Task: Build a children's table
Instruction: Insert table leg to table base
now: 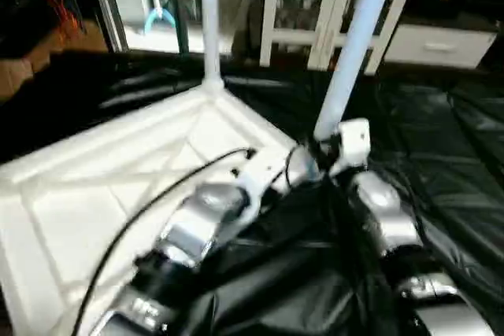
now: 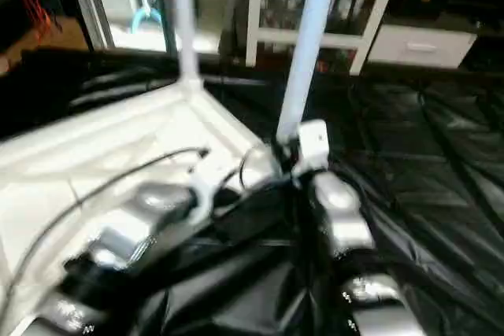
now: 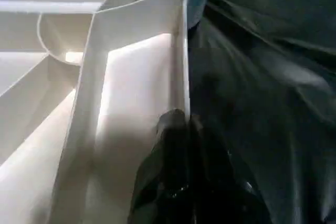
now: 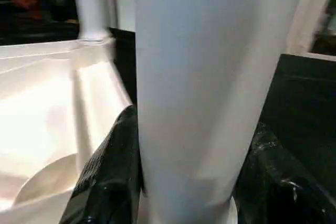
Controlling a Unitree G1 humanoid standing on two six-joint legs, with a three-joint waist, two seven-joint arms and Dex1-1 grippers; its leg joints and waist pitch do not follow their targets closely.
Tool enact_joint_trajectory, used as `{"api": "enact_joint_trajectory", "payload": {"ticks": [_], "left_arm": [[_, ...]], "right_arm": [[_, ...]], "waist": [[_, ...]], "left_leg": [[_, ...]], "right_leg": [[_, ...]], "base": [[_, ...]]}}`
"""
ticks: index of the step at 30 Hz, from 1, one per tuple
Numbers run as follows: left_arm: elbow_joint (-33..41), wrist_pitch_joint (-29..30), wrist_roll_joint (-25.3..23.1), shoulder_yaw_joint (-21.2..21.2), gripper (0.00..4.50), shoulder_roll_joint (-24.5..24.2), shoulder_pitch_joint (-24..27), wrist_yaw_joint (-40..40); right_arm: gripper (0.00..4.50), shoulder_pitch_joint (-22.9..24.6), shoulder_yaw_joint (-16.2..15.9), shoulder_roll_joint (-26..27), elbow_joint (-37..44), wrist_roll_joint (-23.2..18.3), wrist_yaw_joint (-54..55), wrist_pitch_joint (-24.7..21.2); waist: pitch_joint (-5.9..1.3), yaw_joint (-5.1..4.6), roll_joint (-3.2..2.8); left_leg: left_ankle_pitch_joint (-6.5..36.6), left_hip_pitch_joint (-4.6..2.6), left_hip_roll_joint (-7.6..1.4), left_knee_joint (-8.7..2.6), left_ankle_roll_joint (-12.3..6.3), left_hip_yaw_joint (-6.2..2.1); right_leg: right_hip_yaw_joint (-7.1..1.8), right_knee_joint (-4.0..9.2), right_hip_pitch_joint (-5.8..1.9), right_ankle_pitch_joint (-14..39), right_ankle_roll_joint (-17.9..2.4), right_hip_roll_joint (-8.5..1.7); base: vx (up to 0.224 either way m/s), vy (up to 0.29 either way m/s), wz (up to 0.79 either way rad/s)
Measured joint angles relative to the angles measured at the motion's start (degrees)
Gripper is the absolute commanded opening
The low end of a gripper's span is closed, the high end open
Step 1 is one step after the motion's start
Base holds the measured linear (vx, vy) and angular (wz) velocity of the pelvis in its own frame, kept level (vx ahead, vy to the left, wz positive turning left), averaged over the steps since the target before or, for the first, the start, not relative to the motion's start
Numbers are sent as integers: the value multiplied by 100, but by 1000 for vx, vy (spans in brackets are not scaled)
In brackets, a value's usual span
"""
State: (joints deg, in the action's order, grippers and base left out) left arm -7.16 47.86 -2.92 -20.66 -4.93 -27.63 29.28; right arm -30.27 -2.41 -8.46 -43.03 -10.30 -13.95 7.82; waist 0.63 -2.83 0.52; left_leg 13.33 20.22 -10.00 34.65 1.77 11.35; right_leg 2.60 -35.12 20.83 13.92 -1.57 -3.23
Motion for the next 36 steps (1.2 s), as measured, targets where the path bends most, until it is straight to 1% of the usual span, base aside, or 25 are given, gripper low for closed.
{"api": "enact_joint_trajectory", "payload": {"ticks": [3, 5, 7, 9, 12, 13, 15, 16, 18, 19, 22, 25, 27, 29, 31, 33, 36], "left_arm": [[-35, 73, 1, 26, 0, 38, -39, -97], [-34, 85, 3, 31, 0, 9, -45, -94], [-24, 45, 62, 30, 0, -93, -46, -32], [-20, -55, 89, 17, 0, -198, -42, 65], [-13, -560, 88, -103, 0, -506, 40, 330], [25, -815, 84, -173, 0, -679, 96, 460], [106, -1009, 67, -220, 0, -851, 146, 588], [143, -1141, 53, -273, 0, -940, 153, 685], [197, -1373, 50, -282, 0, -1092, 209, 804], [206, -1508, 60, -289, 0, -1180, 219, 928], [210, -1863, 73, -303, 0, -1356, 236, 1163], [206, -2274, 139, -341, 0, -1595, 277, 1480], [232, -2444, 234, -339, 0, -1760, 321, 1704], [280, -2589, 289, -340, 0, -1907, 375, 1923], [299, -2665, 308, -329, 0, -1979, 394, 2038], [299, -2727, 316, -326, 0, -2012, 411, 2095], [294, -2799, 316, -310, 0, -2043, 438, 2120]], "right_arm": [[187, -41, 32, 113, -54, 83, 236, 14], [187, -76, 39, 141, -109, 88, 246, 25], [187, -118, 146, 207, -221, 66, 181, 130], [187, -123, 179, 213, -238, 58, 55, 167], [187, -125, 197, 169, -238, -63, -311, 193], [243, -89, 196, 96, -217, -121, -581, 255], [243, -25, 182, 15, -150, -129, -855, 302], [264, 100, 173, -59, -104, -157, -1057, 302], [285, 188, 190, -112, 41, -276, -1307, 322], [294, 288, 201, -209, 184, -378, -1551, 270], [319, 466, 254, -416, 481, -622, -2101, 117], [348, 717, 262, -782, 839, -823, -2801, -21], [348, 850, 263, -1040, 1068, -968, -3243, -150], [348, 994, 312, -1303, 1304, -1148, -3677, -275], [348, 1014, 427, -1441, 1404, -1270, -3871, -373], [348, 1032, 460, -1575, 1487, -1382, -4065, -509], [348, 1050, 463, -1653, 1556, -1422, -4303, -548]], "waist": [[0, -1, 1], [0, -17, 1], [2, -41, -1], [3, -66, -2], [10, -102, -13], [16, -106, -21], [28, -100, -36], [44, -67, -46], [67, -34, -80], [78, 2, -91], [94, 57, -118], [125, 165, -165], [139, 192, -187], [144, 237, -196], [152, 267, -210], [158, 293, -220], [159, 306, -222]], "left_leg": [[-8, -2, 0, 0, -12, 0], [9, -5, -1, 0, 19, 0], [9, -6, -4, -5, 21, 0], [9, -3, -5, -8, 21, -1], [8, 1, -6, -12, 19, -1], [6, 10, -6, -14, 15, -3], [-8, 21, -7, -14, -12, -3], [-7, 31, -7, -13, -16, -4], [-3, 40, -3, -10, -23, -1], [-3, 56, -2, -8, -25, -1], [-2, 113, -2, 13, -31, -2], [5, 123, -4, 24, -43, -2], [6, 124, -4, 24, -44, -1], [5, 124, -5, 23, -44, -2], [5, 123, -6, 32, -44, -2], [5, 123, -6, 40, -44, -1], [4, 123, -10, 54, -43, -1]], "right_leg": [[0, -2, 0, 0, 0, 0], [0, -5, 0, 0, 0, 0], [0, -6, 1, 0, 1, 4], [1, -4, 2, 0, 1, 5], [2, 0, 7, 0, 2, 6], [5, 5, 11, 1, 2, 6], [9, 8, 19, 1, 2, 6], [13, 9, 26, 1, 2, 6], [11, 9, 32, 0, 2, 1], [12, 8, 45, 0, 2, 0], [11, -15, 106, -4, 10, -2], [12, -20, 115, -5, 10, -2], [12, -22, 116, -4, 10, -2], [13, -25, 118, -4, 10, -2], [12, -41, 121, -3, 9, -2], [10, -56, 125, -2, 8, -2], [8, -90, 137, 8, 8, -2]], "base": [[0, 0, 0], [0, 0, 0], [0, 0, 0], [0, 0, 0], [0, 0, 0], [0, 0, 0], [0, 0, 0], [0, 0, 0], [0, 0, 0], [0, 0, 0], [0, 0, 0], [0, 0, 0], [0, 0, 0], [0, 0, 0], [0, 0, 0], [0, 0, 0], [0, 0, 0]]}}
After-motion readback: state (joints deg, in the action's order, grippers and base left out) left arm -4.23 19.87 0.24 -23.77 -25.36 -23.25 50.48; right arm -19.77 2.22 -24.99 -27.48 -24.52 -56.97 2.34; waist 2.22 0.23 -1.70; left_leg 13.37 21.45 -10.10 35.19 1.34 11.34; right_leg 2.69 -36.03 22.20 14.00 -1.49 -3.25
